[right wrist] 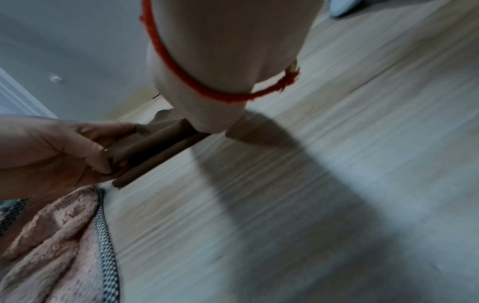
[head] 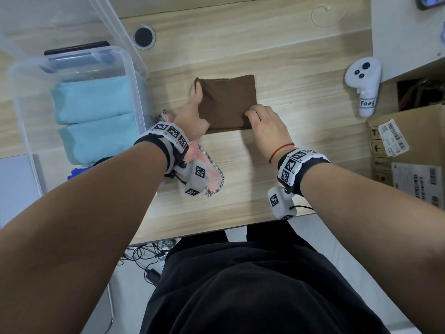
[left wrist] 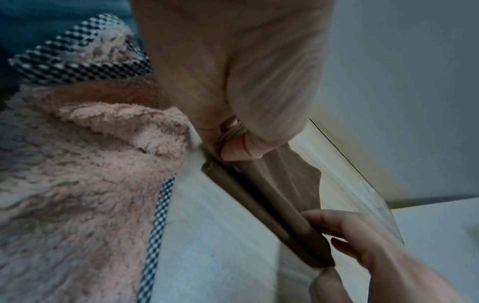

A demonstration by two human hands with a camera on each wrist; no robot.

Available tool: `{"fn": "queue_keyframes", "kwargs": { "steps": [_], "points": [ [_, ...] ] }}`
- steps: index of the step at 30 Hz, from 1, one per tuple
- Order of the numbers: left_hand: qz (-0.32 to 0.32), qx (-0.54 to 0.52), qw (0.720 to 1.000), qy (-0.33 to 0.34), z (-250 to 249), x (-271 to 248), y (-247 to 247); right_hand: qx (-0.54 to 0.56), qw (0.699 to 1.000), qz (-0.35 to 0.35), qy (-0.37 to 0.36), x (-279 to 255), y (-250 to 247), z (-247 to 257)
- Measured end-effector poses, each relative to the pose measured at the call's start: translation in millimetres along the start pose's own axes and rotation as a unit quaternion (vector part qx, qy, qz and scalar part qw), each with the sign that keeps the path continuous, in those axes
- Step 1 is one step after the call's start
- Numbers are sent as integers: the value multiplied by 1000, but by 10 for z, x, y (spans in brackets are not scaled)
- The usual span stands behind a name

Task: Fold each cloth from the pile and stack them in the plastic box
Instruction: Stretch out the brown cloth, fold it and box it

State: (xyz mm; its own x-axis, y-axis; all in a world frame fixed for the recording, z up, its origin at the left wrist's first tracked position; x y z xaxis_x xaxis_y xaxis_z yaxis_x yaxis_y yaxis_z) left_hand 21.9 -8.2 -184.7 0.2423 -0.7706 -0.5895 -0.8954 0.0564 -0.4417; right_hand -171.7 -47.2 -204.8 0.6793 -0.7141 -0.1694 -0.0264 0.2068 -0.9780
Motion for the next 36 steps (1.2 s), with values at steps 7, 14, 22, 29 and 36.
{"fn": "queue_keyframes", "kwargs": {
  "steps": [7,14,22,29,36],
  "points": [
    [72,135,988,-12,135,48,-34,26,999,33,11,-50,-97,-29],
    [-12,225,968,109,-16,-74,45,29,995,57,-71,-52,-25,9],
    [49,283,954,83,57,-168,50,16,998,65,6,-163,27,-117],
    [55,375,915,137,12,-368,282,27,1000,14,-4,-264,-106,-172],
    [16,422,890,169,-93,-419,550,56,996,61,17,-373,-209,-199]
  ]
}}
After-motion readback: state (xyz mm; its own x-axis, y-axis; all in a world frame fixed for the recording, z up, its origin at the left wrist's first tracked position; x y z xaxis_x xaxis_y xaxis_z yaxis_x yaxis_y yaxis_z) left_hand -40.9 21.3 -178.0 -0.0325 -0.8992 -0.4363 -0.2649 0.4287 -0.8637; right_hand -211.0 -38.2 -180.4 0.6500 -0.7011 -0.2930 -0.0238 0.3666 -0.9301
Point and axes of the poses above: each hand's wrist, its own x-axis towards the middle knuckle, its own y-axis out of the palm, z = x × y, the point moved 3 cm from there along x, towards the middle knuckle, and after that the axes turned 12 degrees about -x, right-handed, at the moved point
